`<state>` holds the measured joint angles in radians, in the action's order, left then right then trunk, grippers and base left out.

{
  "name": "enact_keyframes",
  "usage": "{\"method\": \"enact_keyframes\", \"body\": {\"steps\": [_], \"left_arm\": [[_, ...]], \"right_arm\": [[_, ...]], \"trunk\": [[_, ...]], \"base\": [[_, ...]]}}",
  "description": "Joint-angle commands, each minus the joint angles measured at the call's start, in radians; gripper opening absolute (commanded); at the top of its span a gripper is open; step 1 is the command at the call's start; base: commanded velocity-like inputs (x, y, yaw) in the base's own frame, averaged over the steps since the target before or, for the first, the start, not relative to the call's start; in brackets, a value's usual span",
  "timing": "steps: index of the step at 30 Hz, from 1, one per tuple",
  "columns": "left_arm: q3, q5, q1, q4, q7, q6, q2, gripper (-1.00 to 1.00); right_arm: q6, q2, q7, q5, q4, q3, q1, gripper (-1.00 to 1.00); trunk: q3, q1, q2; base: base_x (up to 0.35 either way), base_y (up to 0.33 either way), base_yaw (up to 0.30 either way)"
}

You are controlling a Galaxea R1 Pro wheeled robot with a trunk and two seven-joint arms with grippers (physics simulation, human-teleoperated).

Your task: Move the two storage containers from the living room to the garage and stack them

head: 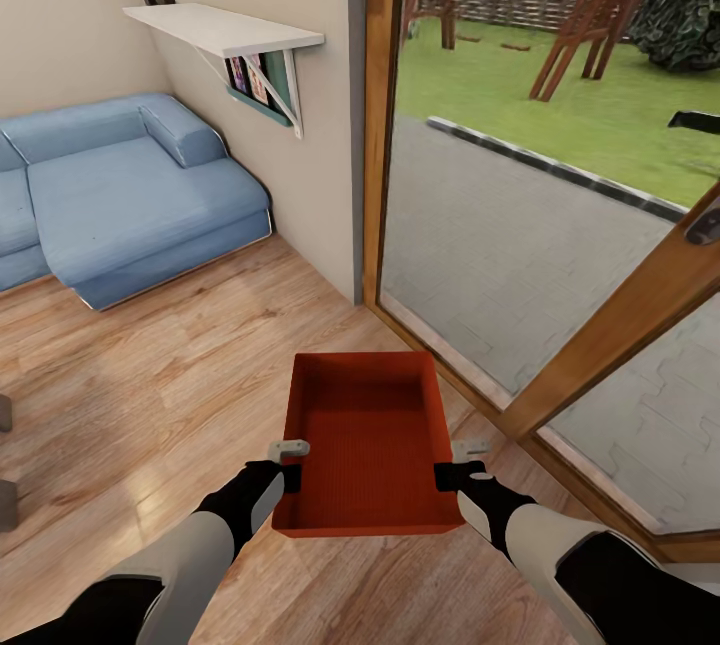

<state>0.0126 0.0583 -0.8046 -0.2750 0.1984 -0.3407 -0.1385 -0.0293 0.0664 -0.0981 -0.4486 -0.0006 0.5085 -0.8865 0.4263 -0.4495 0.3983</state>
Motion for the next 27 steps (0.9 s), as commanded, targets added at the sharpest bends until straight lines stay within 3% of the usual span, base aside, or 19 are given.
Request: {"method": "enact_keyframes", "body": {"steps": [1,27], "left_arm": [[0.0,-0.023,0.0,-0.003,0.026,-0.009,0.0,-1.0],[0.0,-0.023,0.0,-0.003,0.026,-0.008,0.0,-1.0]], "right_arm": [[-0.005,0.0,-0.004,-0.014,0.002,0.011,-0.001,-1.0],[-0.006,0.001,-0.017,-0.018,0.002,0.01,-0.001,-1.0]], "trunk": [[0.001,0.0,0.002],[-0.031,0.0,0.002]], "base": [[0.0,0.0,0.0],[0.0,0.0,0.0]]}}
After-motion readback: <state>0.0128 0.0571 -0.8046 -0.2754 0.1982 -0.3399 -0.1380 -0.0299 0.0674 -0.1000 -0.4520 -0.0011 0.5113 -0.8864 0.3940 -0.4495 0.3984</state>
